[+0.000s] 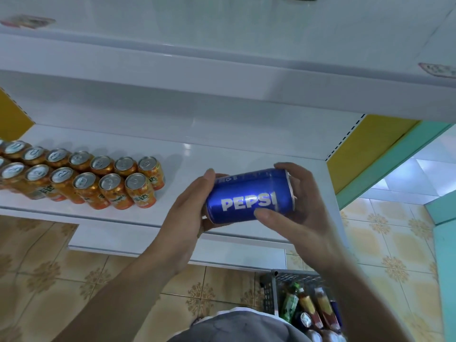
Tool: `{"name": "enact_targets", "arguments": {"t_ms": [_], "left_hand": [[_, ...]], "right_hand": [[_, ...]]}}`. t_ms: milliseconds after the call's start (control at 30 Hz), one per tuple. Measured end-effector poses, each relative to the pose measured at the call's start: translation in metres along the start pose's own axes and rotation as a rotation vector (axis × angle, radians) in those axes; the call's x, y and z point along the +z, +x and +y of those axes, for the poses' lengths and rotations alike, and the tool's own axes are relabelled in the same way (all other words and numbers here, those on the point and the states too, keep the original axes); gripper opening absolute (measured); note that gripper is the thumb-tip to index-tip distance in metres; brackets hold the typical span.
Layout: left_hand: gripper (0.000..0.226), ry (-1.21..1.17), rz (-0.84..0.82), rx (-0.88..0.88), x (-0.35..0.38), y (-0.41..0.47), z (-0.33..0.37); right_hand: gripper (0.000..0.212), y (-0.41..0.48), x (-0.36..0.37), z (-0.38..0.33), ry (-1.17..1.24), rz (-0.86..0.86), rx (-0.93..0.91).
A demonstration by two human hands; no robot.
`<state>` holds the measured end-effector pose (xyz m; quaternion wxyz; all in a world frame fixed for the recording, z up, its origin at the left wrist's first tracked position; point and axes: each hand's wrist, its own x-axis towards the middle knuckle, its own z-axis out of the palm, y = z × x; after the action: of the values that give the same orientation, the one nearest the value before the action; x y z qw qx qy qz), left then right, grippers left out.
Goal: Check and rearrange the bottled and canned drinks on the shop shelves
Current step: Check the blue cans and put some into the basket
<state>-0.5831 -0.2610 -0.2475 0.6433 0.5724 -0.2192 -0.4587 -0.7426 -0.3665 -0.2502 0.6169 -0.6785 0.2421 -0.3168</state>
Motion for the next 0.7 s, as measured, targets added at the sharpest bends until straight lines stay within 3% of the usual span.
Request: {"name": "enact_targets", "arguments": {"t_ms": [100,200,300,467,533,633,700], "left_hand": [[0.053,-0.063,-0.084,0.015,0.000,-0.002,-0.006],[0.061,-0.044,-0.068,0.057,-0.001,-0.004,-0.008],[0.060,0.009,-0.040,0.057,0.003,-0.004,-0.002],[0.051,0.074,-0.116,0.107,0.004,-0.006,-0.003],[0.049,0.054,-0.099,0.135,0.004,-0.006,-0.004],[0.057,0.031,-0.078,0.062,0.005,-0.007,-0.003],[0.063,0.058,-0.113,0.027,0.006,-0.006,-0.005]], "right_hand": [[0.054,0.002,0.008,0.000,0.091,0.104,0.086],[0.059,-0.002,0.008,0.003,0.026,0.088,0.121],[0.061,-0.006,0.002,0.003,-0.043,0.000,0.075],[0.044,-0.003,0.005,-0.003,0.019,0.116,0.126],[0.045,-0.004,0.004,-0.003,0.012,0.071,0.154],[0.056,-0.008,0.002,-0.004,0.008,-0.007,0.111],[0.047,-0.009,0.003,-0.005,-0.038,0.047,0.073]]}}
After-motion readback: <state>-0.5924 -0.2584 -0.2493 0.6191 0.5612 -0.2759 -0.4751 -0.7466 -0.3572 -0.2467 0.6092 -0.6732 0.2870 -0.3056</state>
